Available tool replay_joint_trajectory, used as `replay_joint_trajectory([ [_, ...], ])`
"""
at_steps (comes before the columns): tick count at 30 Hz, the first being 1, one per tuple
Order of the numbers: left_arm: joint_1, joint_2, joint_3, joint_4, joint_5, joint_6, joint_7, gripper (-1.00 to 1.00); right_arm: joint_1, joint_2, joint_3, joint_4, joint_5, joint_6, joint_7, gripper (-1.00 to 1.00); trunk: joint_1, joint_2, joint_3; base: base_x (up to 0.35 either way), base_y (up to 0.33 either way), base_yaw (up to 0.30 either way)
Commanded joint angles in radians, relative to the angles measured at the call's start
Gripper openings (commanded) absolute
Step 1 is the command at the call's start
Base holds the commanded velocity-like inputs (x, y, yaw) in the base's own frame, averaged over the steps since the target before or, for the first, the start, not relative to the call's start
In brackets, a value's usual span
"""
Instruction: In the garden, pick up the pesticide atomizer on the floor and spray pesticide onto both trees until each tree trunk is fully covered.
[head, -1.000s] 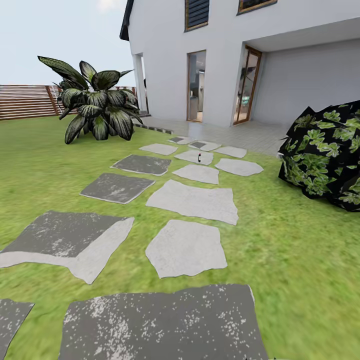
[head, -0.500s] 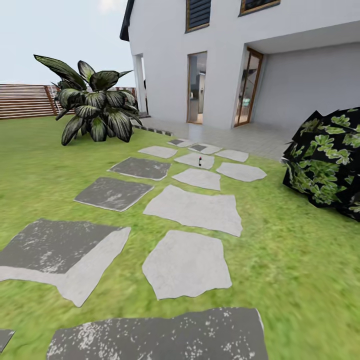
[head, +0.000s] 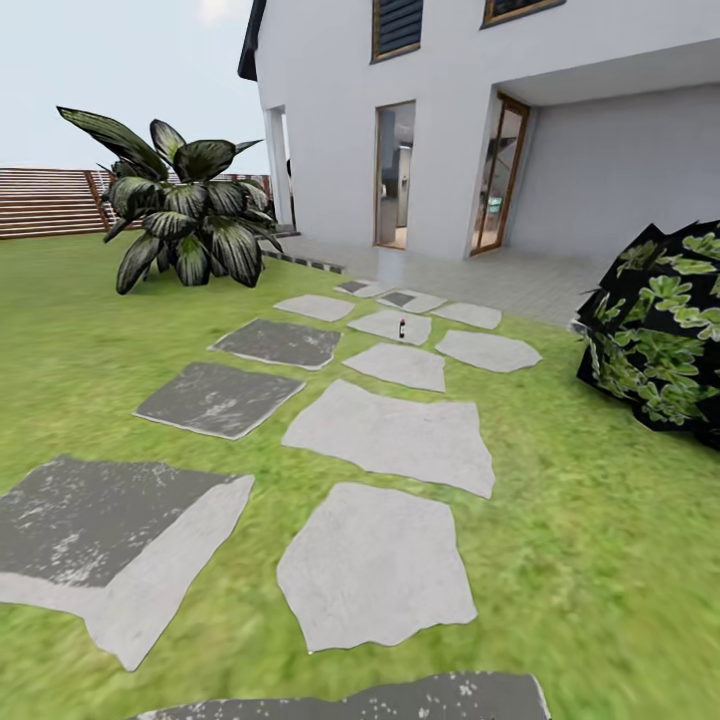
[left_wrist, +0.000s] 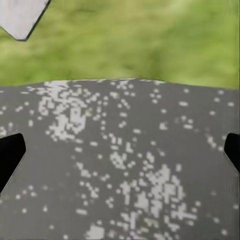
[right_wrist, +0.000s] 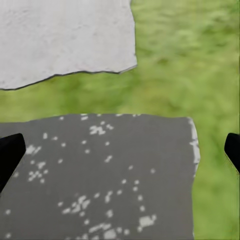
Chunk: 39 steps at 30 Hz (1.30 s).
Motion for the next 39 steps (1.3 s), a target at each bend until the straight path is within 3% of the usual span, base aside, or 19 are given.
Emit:
replay_joint_trajectory([
  [1, 0.000, 0.000, -0.001, 0.001, 0.007, -0.003, 0.000, 1.00, 0.000, 0.000, -0.001, 0.001, 0.000, -0.003, 0.000, 1.00, 0.000, 0.000, -0.001, 0.339, 0.000, 0.000],
  [39, 0.000, 0.000, -0.001, 0.001, 0.007, -0.003, 0.000, 1.00, 0.000, -0.001, -0.001, 0.000, 0.000, -0.002, -0.003, 1.00, 0.000, 0.000, -0.001, 0.339, 0.000, 0.000],
])
